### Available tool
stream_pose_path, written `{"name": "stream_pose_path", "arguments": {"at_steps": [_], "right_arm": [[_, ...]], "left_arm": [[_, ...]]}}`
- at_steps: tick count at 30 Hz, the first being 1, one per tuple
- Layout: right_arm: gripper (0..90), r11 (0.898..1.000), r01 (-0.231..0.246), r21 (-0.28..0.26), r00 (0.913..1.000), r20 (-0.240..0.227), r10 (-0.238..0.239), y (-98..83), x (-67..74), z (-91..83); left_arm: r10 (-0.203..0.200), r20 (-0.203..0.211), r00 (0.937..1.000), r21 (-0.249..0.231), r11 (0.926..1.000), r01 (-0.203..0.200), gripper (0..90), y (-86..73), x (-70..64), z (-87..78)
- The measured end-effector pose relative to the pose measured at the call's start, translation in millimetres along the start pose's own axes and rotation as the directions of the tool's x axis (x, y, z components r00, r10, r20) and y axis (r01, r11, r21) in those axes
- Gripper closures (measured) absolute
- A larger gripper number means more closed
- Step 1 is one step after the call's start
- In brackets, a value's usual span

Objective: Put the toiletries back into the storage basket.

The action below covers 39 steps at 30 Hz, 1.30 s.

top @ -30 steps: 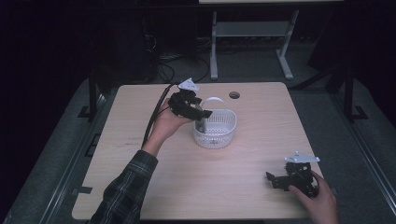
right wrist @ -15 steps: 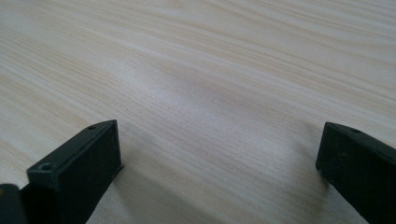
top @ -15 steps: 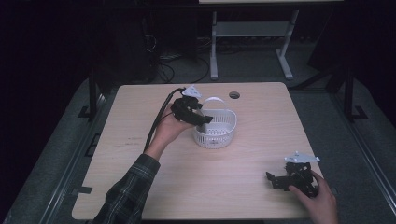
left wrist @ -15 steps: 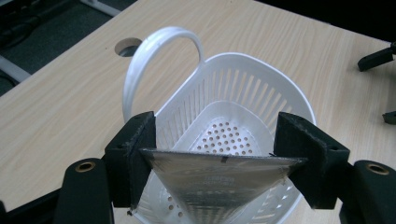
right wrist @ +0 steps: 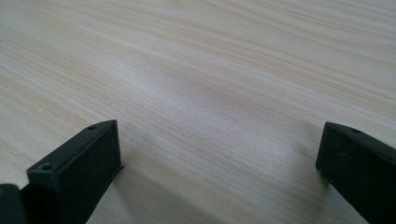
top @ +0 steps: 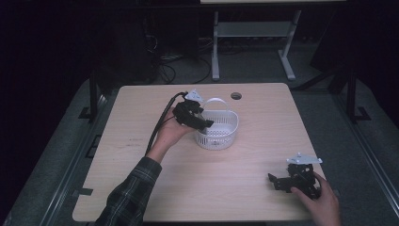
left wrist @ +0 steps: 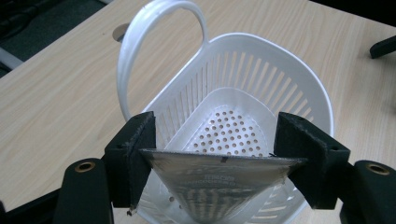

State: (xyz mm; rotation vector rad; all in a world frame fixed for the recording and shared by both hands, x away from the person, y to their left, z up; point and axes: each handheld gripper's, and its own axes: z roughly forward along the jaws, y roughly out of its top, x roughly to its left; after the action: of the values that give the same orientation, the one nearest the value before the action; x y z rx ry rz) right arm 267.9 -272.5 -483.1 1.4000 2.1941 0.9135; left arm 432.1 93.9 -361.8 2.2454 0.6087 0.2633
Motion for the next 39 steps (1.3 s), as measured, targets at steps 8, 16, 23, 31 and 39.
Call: {"name": "stream_pose_path", "arguments": {"at_steps": [8, 16, 23, 31, 39], "right_arm": [[0.0, 1.000, 0.000, 0.000, 1.0000, 0.000, 0.000, 0.0, 0.0, 0.0], [0.0, 1.000, 0.000, 0.000, 1.0000, 0.000, 0.000, 0.0, 0.0, 0.0], [0.0, 1.000, 0.000, 0.000, 1.0000, 0.000, 0.000, 0.0, 0.0, 0.0], [0.0, 1.000, 0.000, 0.000, 1.0000, 0.000, 0.000, 0.0, 0.0, 0.0], [0.0, 1.000, 0.000, 0.000, 1.0000, 0.000, 0.000, 0.0, 0.0, 0.0]], "left_arm": [[-0.009, -0.002, 1.0000, -0.035, 0.9994, 0.009, 25.3, 0.5, 1.1, -3.6], [-0.009, -0.019, 0.9998, -0.040, 0.9992, 0.009, 14.7, 0.8, 2.1, -19.1], [-0.021, -0.019, 0.9996, -0.029, 0.9994, 0.021, 13.9, -7.2, 2.1, -37.5], [-0.041, -0.020, 0.9989, -0.018, 0.9990, 0.041, 13.4, -23.7, 0.1, -54.9], [-0.054, -0.051, 0.9973, -0.027, 0.9983, 0.052, 12.9, -47.7, -3.0, -73.2]]}}
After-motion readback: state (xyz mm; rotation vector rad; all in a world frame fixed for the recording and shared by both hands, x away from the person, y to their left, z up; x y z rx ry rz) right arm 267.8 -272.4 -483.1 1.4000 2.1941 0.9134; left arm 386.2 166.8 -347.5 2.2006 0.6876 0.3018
